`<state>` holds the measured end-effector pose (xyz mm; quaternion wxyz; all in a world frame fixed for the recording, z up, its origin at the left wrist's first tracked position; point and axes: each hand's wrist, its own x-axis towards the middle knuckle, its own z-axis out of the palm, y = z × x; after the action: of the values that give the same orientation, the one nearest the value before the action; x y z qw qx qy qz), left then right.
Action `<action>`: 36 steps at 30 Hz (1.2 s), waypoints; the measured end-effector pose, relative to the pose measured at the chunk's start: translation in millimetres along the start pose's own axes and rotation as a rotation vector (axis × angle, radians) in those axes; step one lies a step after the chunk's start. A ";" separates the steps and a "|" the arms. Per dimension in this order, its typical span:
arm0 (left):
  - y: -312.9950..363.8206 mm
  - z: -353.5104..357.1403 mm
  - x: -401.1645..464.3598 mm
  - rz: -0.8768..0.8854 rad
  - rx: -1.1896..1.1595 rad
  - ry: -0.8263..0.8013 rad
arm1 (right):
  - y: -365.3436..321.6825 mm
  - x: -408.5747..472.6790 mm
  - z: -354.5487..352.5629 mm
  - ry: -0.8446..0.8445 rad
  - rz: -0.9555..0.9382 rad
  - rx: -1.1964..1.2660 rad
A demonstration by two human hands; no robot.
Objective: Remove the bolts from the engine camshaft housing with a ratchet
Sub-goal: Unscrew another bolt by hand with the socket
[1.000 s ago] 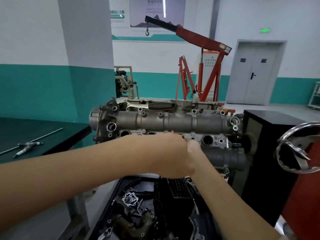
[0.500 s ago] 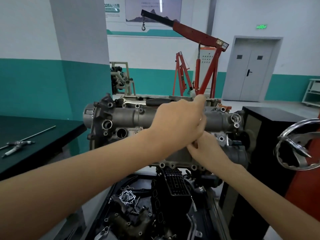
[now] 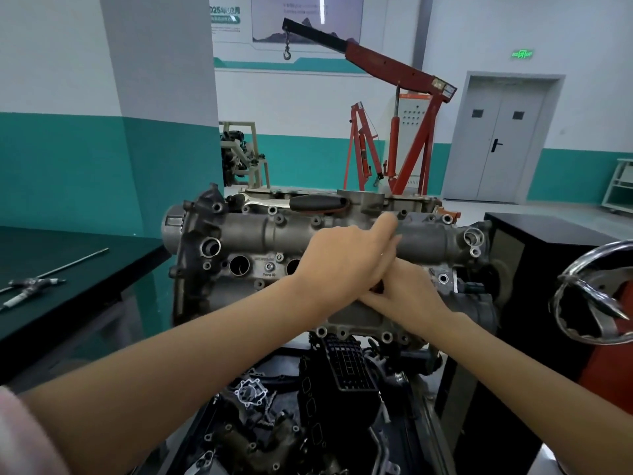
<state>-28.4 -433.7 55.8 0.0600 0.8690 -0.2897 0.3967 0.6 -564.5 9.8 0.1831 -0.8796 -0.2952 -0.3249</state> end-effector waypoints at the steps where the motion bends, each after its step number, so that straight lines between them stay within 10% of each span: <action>1: -2.9 1.3 -2.7 0.049 -0.053 -0.001 | 2.4 1.8 -0.2 0.007 -0.017 0.008; 6: -37.6 9.6 -28.5 0.171 -0.373 -0.178 | 13.9 15.5 -2.7 -0.113 -0.145 -0.014; 16: -34.0 24.1 -35.6 0.071 -0.639 0.026 | 24.7 15.5 7.5 -0.100 -0.078 0.188; 26: -26.6 33.0 -29.5 -0.108 -0.550 0.252 | 26.0 14.9 8.6 -0.075 -0.017 0.257; 36: -21.3 36.2 -42.5 -0.036 -0.651 0.084 | 25.7 14.8 8.1 -0.141 -0.002 0.252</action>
<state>-15.0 -408.9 3.2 0.3534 0.7920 -0.3832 0.3177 29.8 -573.9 10.6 0.2706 -0.8700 -0.3467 -0.2230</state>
